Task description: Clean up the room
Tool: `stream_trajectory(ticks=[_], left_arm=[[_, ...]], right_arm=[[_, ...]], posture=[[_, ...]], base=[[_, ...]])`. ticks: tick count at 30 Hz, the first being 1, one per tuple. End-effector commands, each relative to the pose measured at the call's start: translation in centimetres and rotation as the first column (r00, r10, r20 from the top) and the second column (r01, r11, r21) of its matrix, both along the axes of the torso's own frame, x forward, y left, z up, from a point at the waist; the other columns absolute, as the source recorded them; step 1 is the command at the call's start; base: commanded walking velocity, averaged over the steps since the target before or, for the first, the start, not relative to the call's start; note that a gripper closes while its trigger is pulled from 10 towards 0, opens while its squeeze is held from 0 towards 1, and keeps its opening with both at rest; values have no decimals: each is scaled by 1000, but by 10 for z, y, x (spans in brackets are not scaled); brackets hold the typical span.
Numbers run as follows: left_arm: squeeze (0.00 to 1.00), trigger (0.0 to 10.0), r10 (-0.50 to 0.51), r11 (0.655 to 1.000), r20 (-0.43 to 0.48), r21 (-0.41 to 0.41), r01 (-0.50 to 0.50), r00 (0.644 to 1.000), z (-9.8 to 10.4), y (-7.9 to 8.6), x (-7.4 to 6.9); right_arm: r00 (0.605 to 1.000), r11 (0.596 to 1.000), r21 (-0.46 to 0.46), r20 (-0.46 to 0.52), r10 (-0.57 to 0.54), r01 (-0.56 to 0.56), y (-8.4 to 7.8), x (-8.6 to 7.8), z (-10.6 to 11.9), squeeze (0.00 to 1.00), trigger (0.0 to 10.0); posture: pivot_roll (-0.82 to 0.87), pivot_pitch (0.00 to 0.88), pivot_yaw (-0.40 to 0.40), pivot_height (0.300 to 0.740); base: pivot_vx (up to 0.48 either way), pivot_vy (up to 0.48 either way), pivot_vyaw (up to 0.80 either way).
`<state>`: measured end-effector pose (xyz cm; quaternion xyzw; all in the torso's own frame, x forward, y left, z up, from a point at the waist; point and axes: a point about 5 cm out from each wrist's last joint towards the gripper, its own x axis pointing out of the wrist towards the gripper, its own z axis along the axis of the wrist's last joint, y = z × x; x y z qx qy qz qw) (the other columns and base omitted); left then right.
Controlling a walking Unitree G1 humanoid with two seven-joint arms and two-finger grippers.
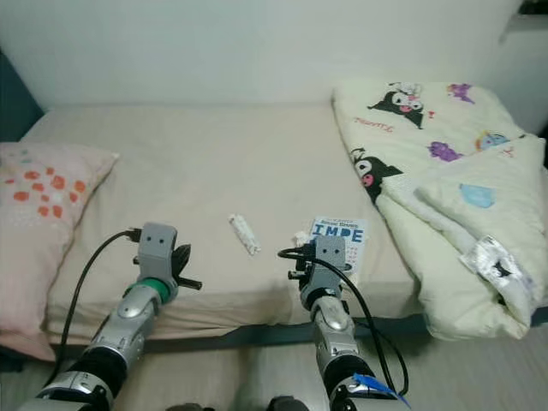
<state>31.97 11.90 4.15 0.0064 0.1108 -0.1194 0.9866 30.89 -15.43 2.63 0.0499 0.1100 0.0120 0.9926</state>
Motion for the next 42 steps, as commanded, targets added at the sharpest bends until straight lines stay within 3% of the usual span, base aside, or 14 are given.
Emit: stream_trajectory(ticks=[1, 8, 42], left_arm=[[0, 10000, 2, 1000, -11, -3, -2, 1000, -4, 0, -3], [0, 10000, 21, 999, 44, -28, -19, 999, 3, 1, -2], [0, 10000, 34, 997, 29, -72, -32, 999, 1, -1, -3]], right_arm=[[1000, 1000, 1, -1, -19, 19, -4, -1, -1, 0, 10000], [1000, 997, -82, 17, -6, 8, -13, 2, 4, 0, 10000], [1000, 998, -62, -5, 10, -10, -9, -1, 0, 0, 10000]], posture=[[81, 0, 73, 740], [84, 0, 66, 740], [72, 0, 68, 740]], base=[[0, 0, 0], [0, 0, 0], [0, 0, 0]])
